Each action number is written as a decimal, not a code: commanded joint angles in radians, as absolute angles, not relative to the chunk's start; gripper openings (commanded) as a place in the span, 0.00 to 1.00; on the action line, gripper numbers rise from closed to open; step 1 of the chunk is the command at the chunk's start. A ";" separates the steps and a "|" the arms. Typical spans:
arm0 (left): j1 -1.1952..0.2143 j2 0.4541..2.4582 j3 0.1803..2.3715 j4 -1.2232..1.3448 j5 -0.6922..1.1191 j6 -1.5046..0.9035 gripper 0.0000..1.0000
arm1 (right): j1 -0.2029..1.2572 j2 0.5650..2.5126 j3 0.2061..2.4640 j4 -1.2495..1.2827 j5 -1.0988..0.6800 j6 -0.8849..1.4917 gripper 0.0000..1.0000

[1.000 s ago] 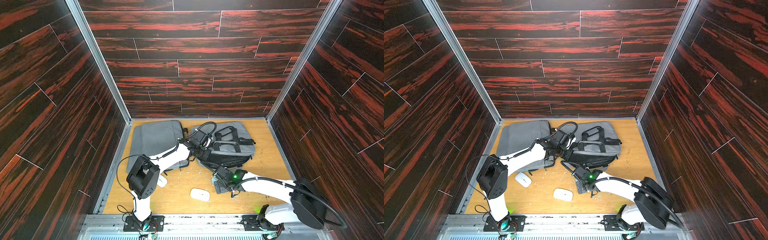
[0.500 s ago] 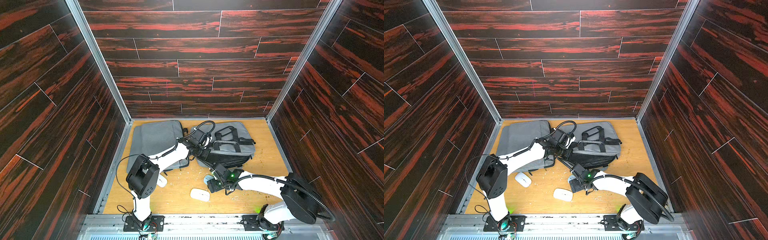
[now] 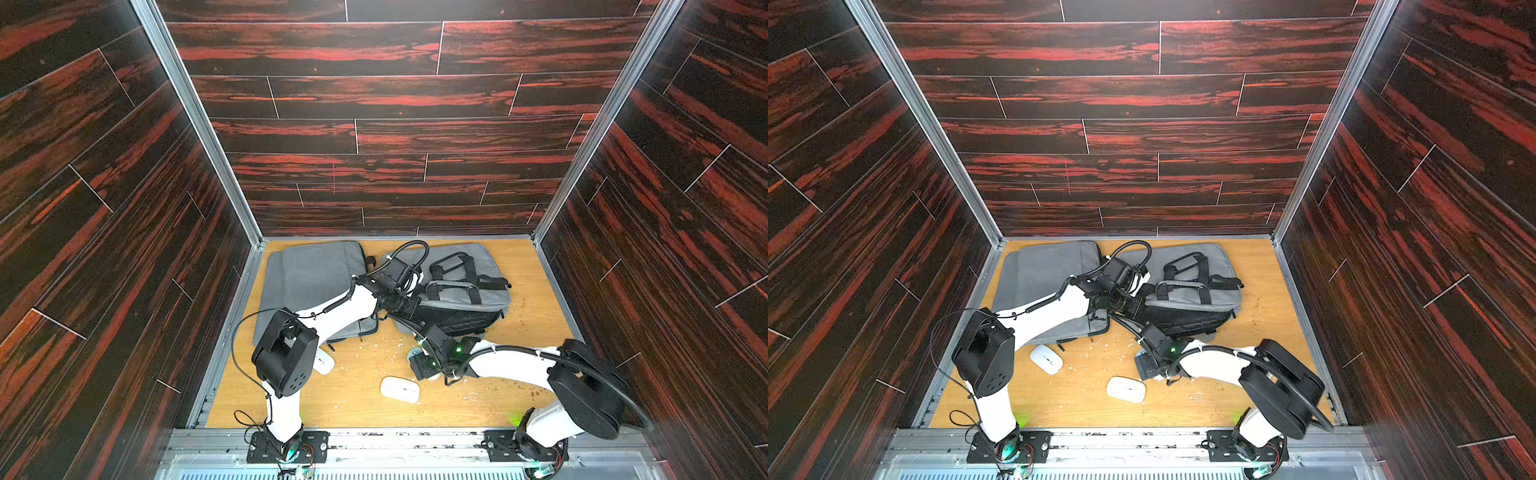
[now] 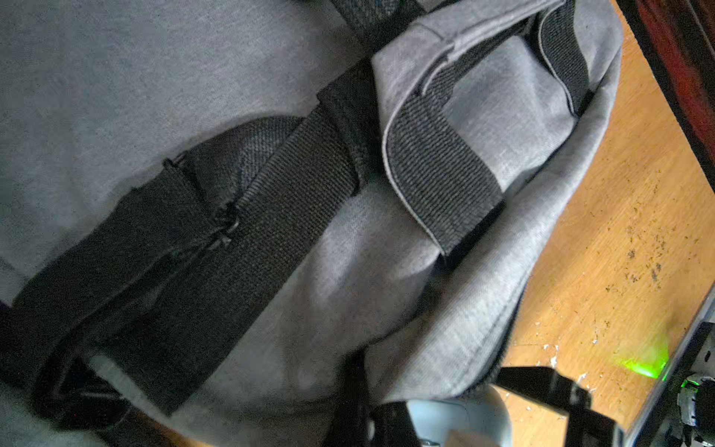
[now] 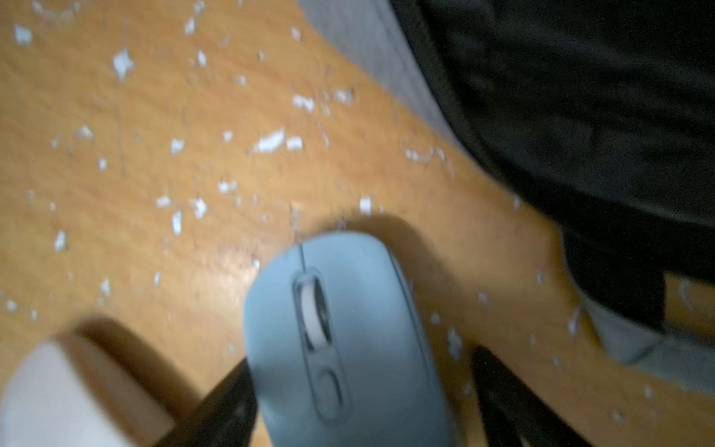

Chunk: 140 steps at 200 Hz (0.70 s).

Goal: Put the mouse into the laptop bag
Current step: Pick up the mouse from the center of the board.

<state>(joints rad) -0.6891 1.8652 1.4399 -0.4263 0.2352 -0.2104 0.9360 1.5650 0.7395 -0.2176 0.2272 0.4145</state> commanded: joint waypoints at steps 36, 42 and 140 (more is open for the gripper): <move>-0.687 1.813 1.448 -0.414 0.270 -0.222 0.00 | 0.934 1.553 0.675 -0.263 0.233 0.461 0.62; -0.686 1.815 1.449 -0.414 0.270 -0.222 0.00 | 0.934 1.539 0.664 -0.264 0.232 0.470 0.62; -0.685 1.773 1.390 -0.283 0.430 -0.413 0.00 | 0.867 1.325 0.701 -0.229 0.399 0.497 0.46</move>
<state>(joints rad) -0.6872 1.8561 1.4223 -0.3817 0.3271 -0.3122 0.9154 1.3853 0.6632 -0.2863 0.3573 0.4896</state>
